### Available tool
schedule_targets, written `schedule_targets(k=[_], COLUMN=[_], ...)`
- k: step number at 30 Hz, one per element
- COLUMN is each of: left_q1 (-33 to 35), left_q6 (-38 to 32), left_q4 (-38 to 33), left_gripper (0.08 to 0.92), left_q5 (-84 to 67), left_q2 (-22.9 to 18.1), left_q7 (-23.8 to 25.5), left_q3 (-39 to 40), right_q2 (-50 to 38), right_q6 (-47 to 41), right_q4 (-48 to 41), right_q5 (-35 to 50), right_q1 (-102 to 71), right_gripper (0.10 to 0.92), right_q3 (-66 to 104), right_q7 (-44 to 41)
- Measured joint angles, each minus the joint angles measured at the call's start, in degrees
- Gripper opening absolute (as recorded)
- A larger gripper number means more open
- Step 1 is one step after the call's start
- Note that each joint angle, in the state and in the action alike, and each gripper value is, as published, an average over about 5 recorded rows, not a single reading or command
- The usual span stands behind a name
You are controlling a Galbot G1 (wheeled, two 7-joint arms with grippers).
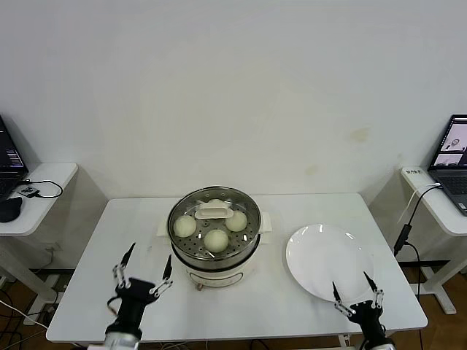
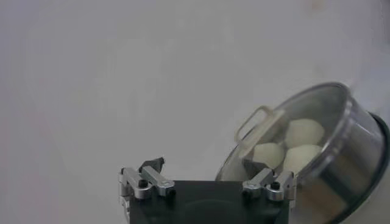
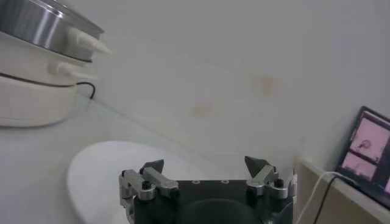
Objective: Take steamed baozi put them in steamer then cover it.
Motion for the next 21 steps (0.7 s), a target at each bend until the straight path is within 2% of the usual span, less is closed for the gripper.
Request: schedule_targets(k=[9,21], left_q1=[5.5,7.2], left_q6=[-7.9,-13.1], left_q4=[4.0,7.4], left_gripper=[0.823,0.823], left_q5=[-16.1,-23.6], left_q2=[-2.2,-3.9], left_q7=[-1.8,-1.9], left_q3=[-3.8,-5.1], right_q2=[-1.6,-1.5], right_q6=[-4.8,-10.5], right_q4=[4.4,9.3], right_q5=[5.5,10.1], right_q1=[-3.8,-5.4], right_gripper=[0.823,0.823], right_q3=[-3.3,-6.7], right_q7=[-1.5,-2.5])
